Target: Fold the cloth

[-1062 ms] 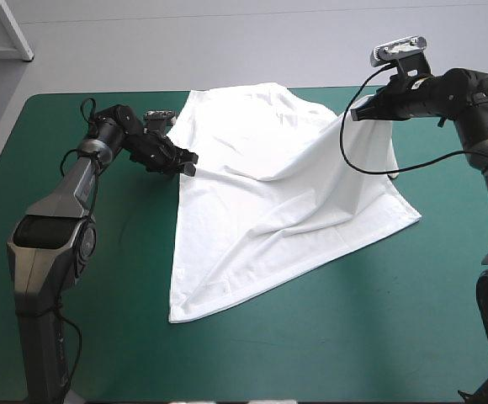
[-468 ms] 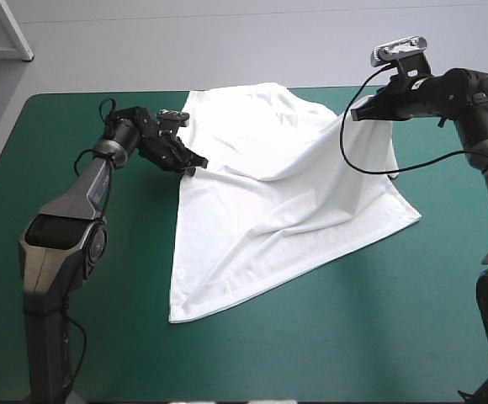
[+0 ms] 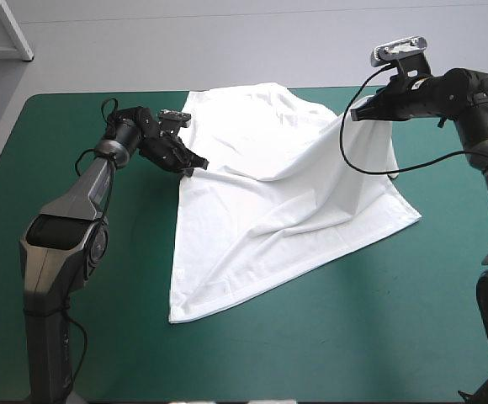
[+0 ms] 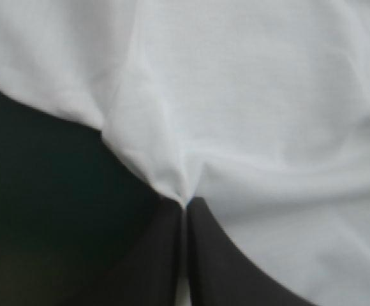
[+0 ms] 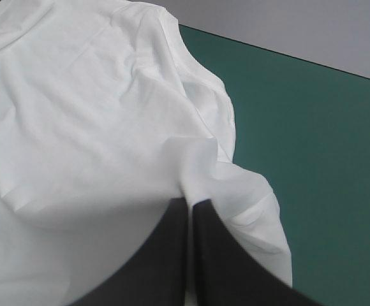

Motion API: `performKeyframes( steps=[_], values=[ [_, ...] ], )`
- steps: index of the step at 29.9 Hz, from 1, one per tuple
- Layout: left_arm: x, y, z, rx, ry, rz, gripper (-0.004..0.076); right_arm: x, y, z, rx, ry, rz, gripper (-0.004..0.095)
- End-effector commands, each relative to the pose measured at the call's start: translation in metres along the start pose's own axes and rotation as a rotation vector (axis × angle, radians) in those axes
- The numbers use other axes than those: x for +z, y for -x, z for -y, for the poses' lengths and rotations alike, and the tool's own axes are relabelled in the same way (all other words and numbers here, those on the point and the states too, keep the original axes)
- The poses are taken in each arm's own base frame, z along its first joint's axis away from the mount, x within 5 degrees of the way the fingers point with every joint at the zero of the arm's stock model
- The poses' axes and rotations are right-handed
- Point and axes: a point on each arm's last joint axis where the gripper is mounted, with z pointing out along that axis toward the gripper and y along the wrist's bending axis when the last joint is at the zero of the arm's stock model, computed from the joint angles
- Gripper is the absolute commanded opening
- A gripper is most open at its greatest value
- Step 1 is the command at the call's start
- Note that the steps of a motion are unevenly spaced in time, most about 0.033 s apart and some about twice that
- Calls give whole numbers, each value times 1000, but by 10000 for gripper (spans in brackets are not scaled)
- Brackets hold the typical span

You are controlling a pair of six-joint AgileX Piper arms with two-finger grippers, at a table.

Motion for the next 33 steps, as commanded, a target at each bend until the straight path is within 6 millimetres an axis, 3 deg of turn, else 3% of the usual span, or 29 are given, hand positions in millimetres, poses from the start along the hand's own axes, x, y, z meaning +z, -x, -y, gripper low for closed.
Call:
performKeyframes(
  steps=[1,9,15,24,30,33],
  values=[
    [-67,22,18,32,15,176,19,-43,24,-7,-18,-26,173,-18],
    [-143,38,36,94,51,380,19,-62,29,-13,-24,-18,221,-18],
    [-212,36,47,171,173,514,19,-88,34,-19,-75,-27,278,-17],
    [-313,8,74,227,281,722,19,-155,54,-33,-133,-65,441,-18],
    [-384,-25,96,256,336,907,19,-205,62,-46,-179,-78,540,-18],
    [-410,-41,106,266,349,981,19,-222,64,-50,-190,-80,575,-18]
  ],
)
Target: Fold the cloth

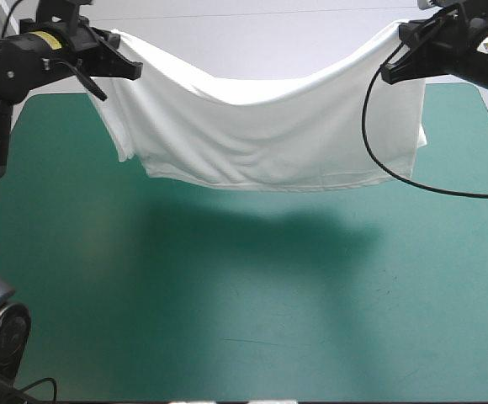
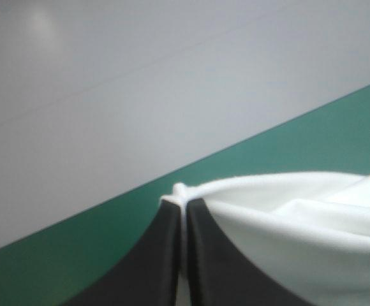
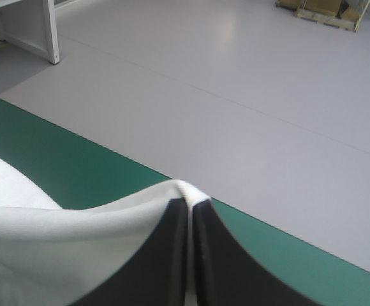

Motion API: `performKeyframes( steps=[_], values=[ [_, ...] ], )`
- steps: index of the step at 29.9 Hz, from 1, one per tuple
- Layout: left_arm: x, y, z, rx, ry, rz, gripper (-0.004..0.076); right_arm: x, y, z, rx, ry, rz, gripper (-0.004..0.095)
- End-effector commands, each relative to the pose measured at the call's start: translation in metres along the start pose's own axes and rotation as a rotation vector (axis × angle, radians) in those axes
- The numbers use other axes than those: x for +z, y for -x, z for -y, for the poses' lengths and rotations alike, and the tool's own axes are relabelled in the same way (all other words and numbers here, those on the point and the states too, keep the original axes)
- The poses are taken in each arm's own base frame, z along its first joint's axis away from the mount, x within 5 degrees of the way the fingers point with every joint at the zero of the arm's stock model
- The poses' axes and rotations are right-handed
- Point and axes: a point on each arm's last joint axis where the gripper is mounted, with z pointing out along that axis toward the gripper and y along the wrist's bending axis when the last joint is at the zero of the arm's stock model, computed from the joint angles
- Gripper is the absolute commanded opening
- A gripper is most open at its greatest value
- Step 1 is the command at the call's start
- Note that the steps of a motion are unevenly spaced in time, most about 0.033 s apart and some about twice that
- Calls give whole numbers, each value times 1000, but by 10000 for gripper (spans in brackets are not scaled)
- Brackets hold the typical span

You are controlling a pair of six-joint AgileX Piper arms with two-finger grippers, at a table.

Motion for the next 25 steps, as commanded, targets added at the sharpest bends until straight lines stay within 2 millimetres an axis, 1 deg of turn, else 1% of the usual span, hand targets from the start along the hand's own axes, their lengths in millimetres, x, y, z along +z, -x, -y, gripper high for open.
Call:
performKeyframes(
  steps=[1,4,6,8,10,13,17,20,23,25],
  values=[
    [-70,30,0,6,64,250,19,-42,29,-7,-24,-28,171,-18],
    [-100,37,1,12,89,330,19,-56,34,-12,-27,-10,201,-17],
    [-115,40,2,18,105,375,19,-64,37,-16,-39,4,216,-18],
    [-120,41,1,27,125,390,19,-71,39,-19,-46,18,233,-17],
    [-120,40,0,37,140,378,19,-73,39,-20,-53,16,240,-18],
    [-106,37,-1,30,128,338,19,-69,38,-18,-52,15,229,-18],
    [-79,33,-2,22,107,288,19,-48,32,-13,-33,26,189,-17],
    [-54,29,-4,17,94,248,19,-23,25,-7,-11,32,153,-18],
    [-24,25,-6,12,89,223,19,9,15,1,12,28,123,-18],
    [-3,23,-8,8,94,230,19,36,7,10,30,4,126,-18]
  ],
)
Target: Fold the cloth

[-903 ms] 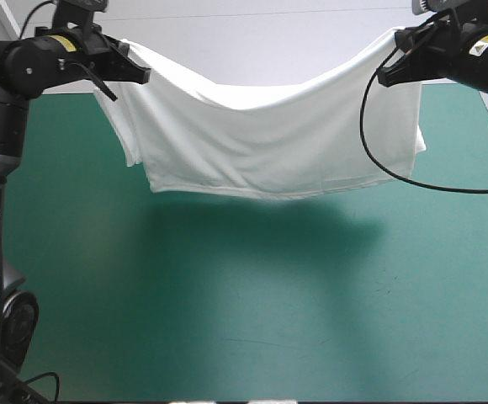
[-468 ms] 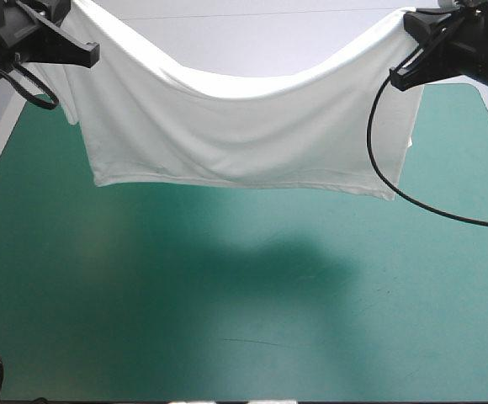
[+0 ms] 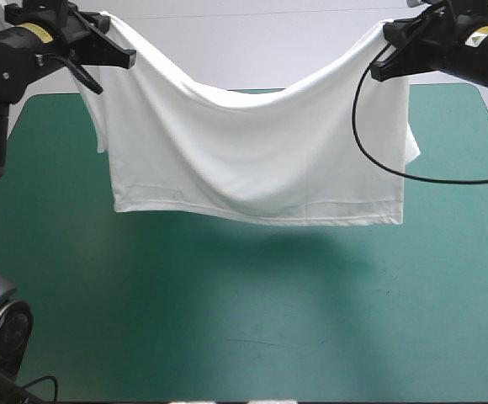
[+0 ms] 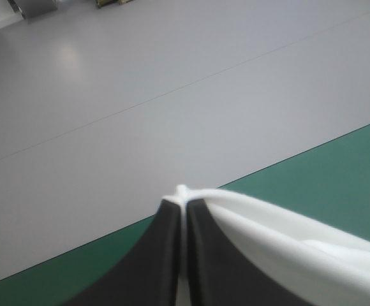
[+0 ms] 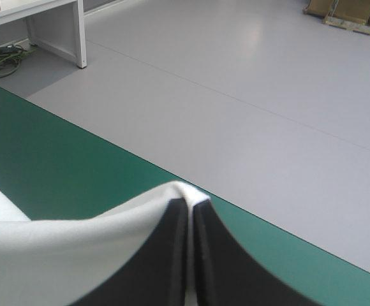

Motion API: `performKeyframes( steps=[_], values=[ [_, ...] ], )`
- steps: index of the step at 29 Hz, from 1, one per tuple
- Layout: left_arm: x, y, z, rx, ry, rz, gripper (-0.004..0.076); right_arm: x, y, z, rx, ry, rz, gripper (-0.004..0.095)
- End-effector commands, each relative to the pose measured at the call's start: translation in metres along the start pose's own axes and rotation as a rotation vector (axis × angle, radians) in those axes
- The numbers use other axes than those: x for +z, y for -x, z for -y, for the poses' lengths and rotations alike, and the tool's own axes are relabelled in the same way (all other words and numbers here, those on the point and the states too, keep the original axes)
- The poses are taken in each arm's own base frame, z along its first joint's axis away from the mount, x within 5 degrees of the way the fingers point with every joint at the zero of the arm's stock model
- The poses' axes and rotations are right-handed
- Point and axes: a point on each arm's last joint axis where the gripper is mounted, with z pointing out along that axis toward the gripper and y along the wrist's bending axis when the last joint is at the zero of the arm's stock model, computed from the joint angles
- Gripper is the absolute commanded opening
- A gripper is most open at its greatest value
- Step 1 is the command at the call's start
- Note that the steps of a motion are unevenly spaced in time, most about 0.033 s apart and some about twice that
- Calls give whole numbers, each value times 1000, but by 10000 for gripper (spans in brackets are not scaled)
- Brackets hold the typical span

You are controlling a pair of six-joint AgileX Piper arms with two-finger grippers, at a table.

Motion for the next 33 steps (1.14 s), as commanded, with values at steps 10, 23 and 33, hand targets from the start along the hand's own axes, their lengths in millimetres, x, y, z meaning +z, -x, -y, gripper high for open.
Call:
performKeyframes(
  steps=[10,23,33],
  values=[
    [62,11,-12,29,136,272,19,64,14,47,23,-161,244,-18],
    [131,-91,7,-84,-4,-149,19,128,-90,50,92,-27,-263,-14],
    [99,-184,38,-93,-66,-344,19,101,-200,10,223,49,-506,-13]
  ],
)
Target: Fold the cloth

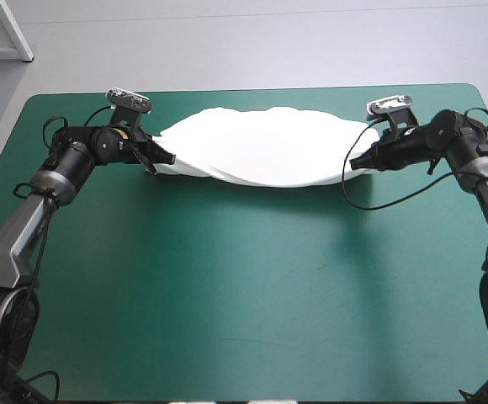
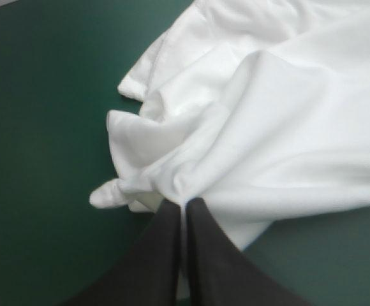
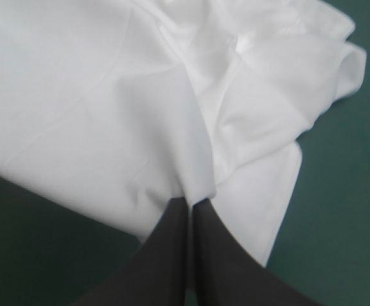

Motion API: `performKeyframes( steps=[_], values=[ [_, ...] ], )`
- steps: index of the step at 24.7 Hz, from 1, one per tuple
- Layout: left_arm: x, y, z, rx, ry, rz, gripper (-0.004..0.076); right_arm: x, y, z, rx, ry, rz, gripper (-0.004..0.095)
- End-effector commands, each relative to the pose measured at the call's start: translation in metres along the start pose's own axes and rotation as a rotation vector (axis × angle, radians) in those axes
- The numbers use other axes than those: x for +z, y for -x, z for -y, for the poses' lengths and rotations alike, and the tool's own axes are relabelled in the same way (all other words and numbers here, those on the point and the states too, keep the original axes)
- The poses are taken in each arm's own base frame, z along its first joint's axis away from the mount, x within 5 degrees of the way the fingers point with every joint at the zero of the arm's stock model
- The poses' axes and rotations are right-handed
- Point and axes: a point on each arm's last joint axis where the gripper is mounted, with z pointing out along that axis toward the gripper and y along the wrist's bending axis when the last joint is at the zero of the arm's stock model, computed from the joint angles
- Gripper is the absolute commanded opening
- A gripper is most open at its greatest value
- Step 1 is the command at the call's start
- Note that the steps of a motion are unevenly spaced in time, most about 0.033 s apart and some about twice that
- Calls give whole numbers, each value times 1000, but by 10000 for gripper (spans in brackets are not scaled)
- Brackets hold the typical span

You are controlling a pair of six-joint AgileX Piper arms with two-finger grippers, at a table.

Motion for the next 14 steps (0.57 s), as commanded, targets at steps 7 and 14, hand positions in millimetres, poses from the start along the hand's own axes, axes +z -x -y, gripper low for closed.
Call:
performKeyframes(
  steps=[7,14],
  values=[
    [-39,-42,8,63,32,-14,19,-34,-55,-19,25,-28,11,-13],
    [-61,-98,20,91,-21,-285,19,-48,-121,-40,124,11,-133,-13]
  ],
)
